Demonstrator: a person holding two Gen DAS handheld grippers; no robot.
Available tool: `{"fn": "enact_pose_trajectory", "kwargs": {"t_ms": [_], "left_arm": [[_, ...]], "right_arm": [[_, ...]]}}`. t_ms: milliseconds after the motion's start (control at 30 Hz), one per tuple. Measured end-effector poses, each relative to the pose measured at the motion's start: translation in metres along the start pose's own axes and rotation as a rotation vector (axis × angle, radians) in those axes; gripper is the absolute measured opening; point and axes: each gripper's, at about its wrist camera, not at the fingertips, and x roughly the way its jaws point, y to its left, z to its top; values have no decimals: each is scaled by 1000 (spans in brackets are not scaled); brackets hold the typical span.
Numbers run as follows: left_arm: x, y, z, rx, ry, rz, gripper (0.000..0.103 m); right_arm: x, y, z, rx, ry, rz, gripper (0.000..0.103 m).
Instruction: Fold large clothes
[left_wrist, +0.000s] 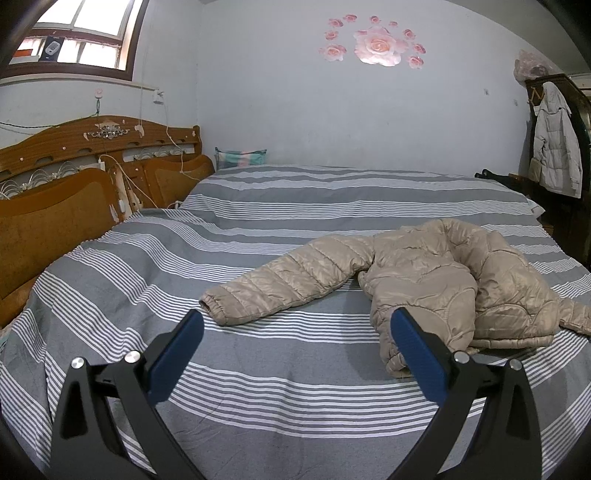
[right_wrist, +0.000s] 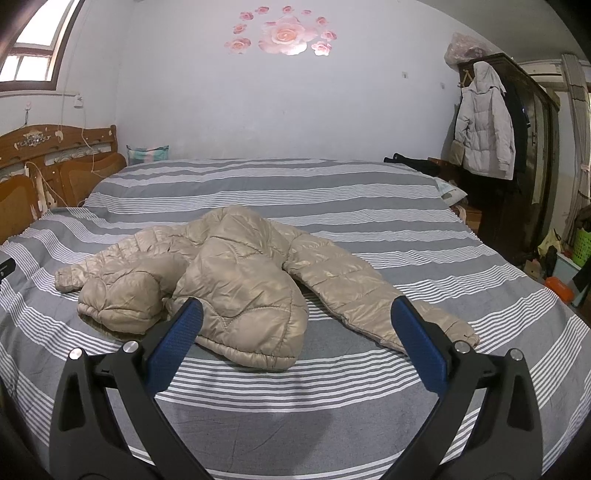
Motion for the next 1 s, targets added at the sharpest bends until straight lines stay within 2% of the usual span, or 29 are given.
{"fn": "enact_pose_trajectory", "kwargs": {"t_ms": [1000], "left_arm": [[0,0,1,3,-1,1,101]], "right_arm": [[-2,-1,0,0,-3,-8,100]]}}
